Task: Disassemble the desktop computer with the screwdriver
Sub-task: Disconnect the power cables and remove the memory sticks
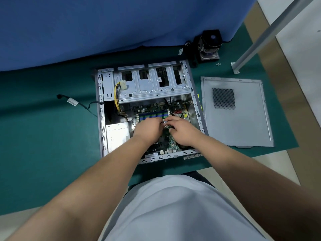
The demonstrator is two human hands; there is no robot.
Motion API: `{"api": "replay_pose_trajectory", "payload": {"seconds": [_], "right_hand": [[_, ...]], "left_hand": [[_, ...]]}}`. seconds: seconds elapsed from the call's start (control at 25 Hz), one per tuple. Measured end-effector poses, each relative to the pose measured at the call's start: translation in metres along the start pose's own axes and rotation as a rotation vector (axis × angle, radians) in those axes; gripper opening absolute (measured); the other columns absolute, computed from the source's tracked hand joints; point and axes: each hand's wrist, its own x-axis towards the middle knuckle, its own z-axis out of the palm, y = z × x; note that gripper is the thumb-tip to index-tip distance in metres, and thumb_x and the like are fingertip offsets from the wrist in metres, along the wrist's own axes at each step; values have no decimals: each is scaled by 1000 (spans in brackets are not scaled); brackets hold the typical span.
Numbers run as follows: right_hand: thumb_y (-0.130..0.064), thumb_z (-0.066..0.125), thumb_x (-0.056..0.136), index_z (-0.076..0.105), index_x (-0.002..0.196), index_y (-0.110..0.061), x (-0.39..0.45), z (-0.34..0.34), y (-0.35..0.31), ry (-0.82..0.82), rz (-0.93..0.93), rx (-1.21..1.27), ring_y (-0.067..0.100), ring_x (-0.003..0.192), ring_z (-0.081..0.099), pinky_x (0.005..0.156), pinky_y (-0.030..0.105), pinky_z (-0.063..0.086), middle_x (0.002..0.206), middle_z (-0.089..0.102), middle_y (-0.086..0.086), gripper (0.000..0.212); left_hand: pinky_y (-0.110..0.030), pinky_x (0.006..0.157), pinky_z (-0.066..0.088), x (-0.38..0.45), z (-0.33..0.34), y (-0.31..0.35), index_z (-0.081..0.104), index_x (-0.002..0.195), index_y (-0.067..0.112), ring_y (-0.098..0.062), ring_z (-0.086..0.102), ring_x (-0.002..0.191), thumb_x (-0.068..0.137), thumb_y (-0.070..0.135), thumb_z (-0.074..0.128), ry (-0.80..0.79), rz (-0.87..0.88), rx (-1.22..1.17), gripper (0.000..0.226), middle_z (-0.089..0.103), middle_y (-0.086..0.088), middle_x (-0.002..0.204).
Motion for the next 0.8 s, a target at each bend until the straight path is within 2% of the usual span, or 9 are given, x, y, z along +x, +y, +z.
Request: {"api": "replay_pose_trajectory", "payload": {"seconds": [0.12, 0.2, 0.24, 0.32, 0.44, 0.52, 0.6, 0.72, 0.8], "right_hand": [[-6, 49, 99, 69, 119, -12, 5, 0, -1, 138, 23, 1, 18, 127, 55, 107, 28, 43, 161, 33, -2, 29], [-5, 53, 95, 71, 103, -12, 14, -3, -1, 174, 119, -12, 21, 136, 49, 107, 35, 45, 166, 24, 2, 21], [-5, 54, 94, 71, 102, -10, 19, -5, -2, 117, 174, -23, 23, 141, 43, 111, 36, 42, 167, 22, 5, 20], [-7, 53, 94, 71, 117, -6, 26, -8, -2, -39, 230, -68, 28, 139, 45, 113, 36, 41, 160, 36, 13, 29], [-14, 53, 96, 67, 124, -13, 24, -9, -8, -30, 171, -145, 29, 119, 57, 103, 37, 47, 135, 58, 9, 31], [-16, 54, 97, 60, 121, -18, 16, -8, -12, 45, 95, -101, 26, 105, 59, 88, 36, 48, 123, 63, 6, 25], [-10, 56, 96, 47, 126, -18, 8, -8, -15, 119, 39, 23, 20, 88, 60, 70, 35, 47, 111, 67, 4, 31], [-6, 54, 97, 48, 127, -15, 9, -11, -19, 223, 121, 199, 19, 91, 65, 74, 35, 54, 101, 71, -1, 32], [-9, 55, 98, 62, 116, -19, 11, -8, -21, 238, 187, 304, 13, 87, 67, 69, 19, 52, 93, 71, -5, 22]], "left_hand": [[-34, 60, 40, -4, 6, -3, 53, 84, 23, -32, 61, 78, 107, 39, 42, 15, -26, -111, 31, 60, -2, 78], [-36, 63, 46, -7, 9, -4, 58, 84, 19, -32, 62, 81, 107, 35, 45, 1, -77, -219, 31, 63, -4, 79], [-37, 68, 50, -9, 10, -5, 62, 86, 16, -33, 63, 84, 107, 34, 45, -8, -114, -276, 32, 67, -7, 83], [-38, 79, 54, -13, 12, -5, 69, 95, 14, -33, 66, 92, 107, 32, 45, -23, -193, -393, 32, 72, -10, 93], [-44, 91, 57, -17, 9, 0, 64, 129, 17, -36, 72, 96, 108, 21, 43, -63, -304, -778, 30, 76, -13, 105], [-38, 75, 61, -17, 5, 5, 55, 141, 24, -33, 74, 78, 107, 9, 43, -109, -405, -1095, 39, 78, -10, 94], [-29, 55, 54, -16, 0, 11, 59, 137, 21, -22, 66, 61, 102, 1, 43, -148, -492, -1296, 43, 73, -7, 83], [-27, 53, 46, -12, -5, 19, 67, 120, 10, -16, 52, 59, 100, 2, 46, -157, -585, -1489, 30, 58, -4, 75], [-27, 53, 41, -8, -4, 22, 64, 101, 7, -15, 44, 59, 101, 13, 49, -177, -622, -1617, 16, 48, -2, 71]]}}
